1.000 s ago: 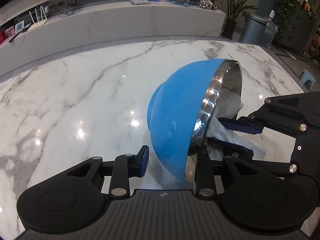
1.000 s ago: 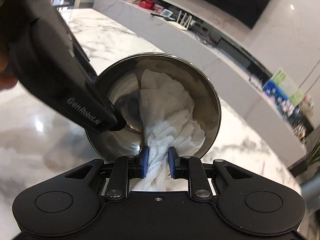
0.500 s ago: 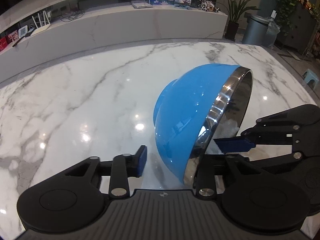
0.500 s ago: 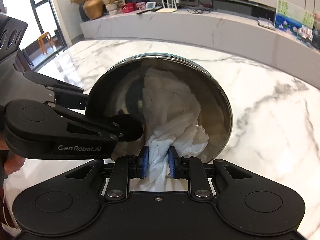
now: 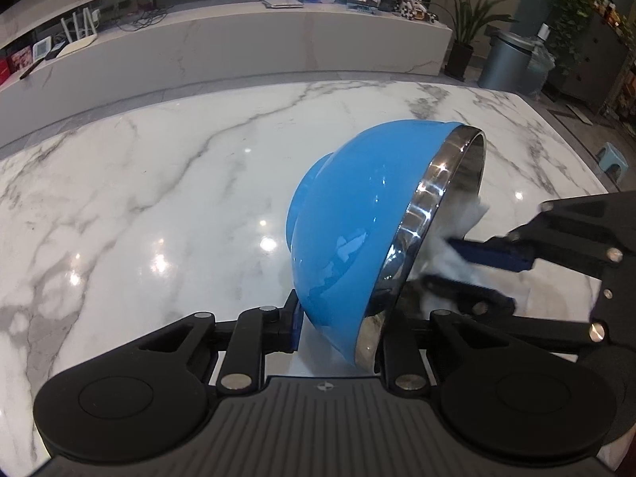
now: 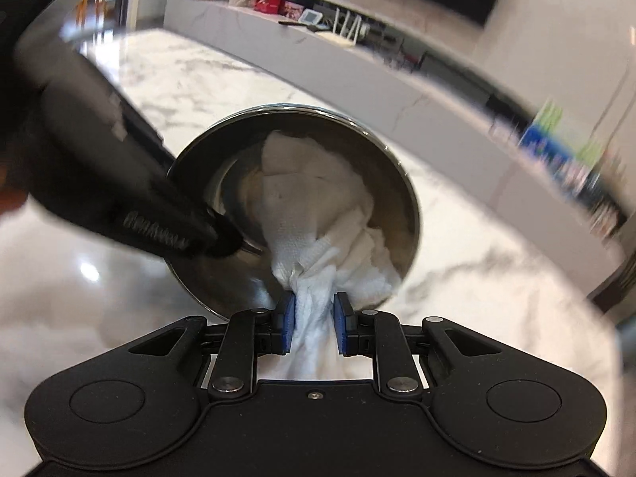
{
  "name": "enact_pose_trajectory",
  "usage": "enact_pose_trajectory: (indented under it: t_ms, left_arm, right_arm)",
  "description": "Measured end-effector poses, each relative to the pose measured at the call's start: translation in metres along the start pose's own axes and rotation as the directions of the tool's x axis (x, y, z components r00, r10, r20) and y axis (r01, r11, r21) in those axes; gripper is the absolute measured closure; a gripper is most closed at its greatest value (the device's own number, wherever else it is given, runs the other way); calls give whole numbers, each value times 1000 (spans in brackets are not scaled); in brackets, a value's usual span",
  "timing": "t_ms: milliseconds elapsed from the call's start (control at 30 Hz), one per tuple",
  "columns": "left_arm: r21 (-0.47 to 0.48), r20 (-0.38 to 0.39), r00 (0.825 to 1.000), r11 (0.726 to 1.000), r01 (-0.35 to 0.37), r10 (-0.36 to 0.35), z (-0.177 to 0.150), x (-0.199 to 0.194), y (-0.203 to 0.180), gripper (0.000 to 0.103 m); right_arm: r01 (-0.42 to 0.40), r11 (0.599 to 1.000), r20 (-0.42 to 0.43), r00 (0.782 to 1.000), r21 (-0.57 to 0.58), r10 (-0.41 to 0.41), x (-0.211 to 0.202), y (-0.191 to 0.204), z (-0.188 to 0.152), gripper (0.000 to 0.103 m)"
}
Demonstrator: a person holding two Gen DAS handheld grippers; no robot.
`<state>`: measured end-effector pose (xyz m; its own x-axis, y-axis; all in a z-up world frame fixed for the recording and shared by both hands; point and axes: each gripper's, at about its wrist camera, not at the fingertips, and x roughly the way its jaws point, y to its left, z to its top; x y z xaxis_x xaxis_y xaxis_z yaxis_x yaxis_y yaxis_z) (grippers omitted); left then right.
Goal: Clean bowl
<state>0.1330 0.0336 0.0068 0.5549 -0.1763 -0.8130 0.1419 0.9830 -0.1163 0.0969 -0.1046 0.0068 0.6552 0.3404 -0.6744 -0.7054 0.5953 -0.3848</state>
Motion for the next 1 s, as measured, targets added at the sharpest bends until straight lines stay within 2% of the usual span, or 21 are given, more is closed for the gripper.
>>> enact_pose_trajectory:
  t_ms: [67, 133, 200, 300, 400, 433, 500, 600, 767, 900, 1000]
  left_arm:
    - [-15, 17, 1000, 1000, -1, 2, 1, -1, 3, 83]
    - [-17, 45, 999, 1000, -11, 12, 2, -3, 3, 77]
    - [-26, 109, 994, 999, -21, 24, 4, -11, 4, 67]
    - [-19, 180, 982, 999, -50, 52, 7, -20, 4, 64]
    - [-20, 208, 977, 998, -53, 56, 9, -23, 6, 64]
    - [-21, 207, 977, 999, -47, 50, 9, -23, 6, 64]
    - [-21, 201, 979, 999, -31, 35, 9, -21, 8, 74]
    - [-30, 191, 982, 999, -10, 16, 9, -19, 10, 80]
    - [-118, 154, 988, 992, 46, -28, 9, -20, 26, 81]
    - [-230, 84, 992, 967, 110, -93, 7, -9, 44, 83]
    - [-262, 47, 991, 956, 134, -127, 5, -2, 47, 83]
  right_arm:
    - [-1, 1000, 10, 1000, -2, 1, -1, 0, -2, 86]
    - [-2, 1000, 22, 1000, 4, 2, -2, -2, -3, 86]
    - [-4, 1000, 36, 999, 16, 3, -4, -6, -4, 86]
    - [-22, 999, 41, 999, 32, 21, -8, -8, -7, 86]
    - [-36, 998, 46, 998, 45, 34, -10, -9, -6, 86]
    - [-36, 998, 50, 998, 43, 34, -11, -8, -5, 86]
    - [-34, 999, 59, 998, 42, 32, -14, -7, -3, 86]
    - [-26, 999, 80, 997, 48, 22, -16, -10, -3, 86]
    - [-6, 997, 143, 990, 72, -5, -26, -15, 3, 86]
    - [-8, 997, 164, 986, 76, -5, -33, -15, 5, 86]
    - [-14, 997, 170, 985, 73, 1, -33, -16, 9, 86]
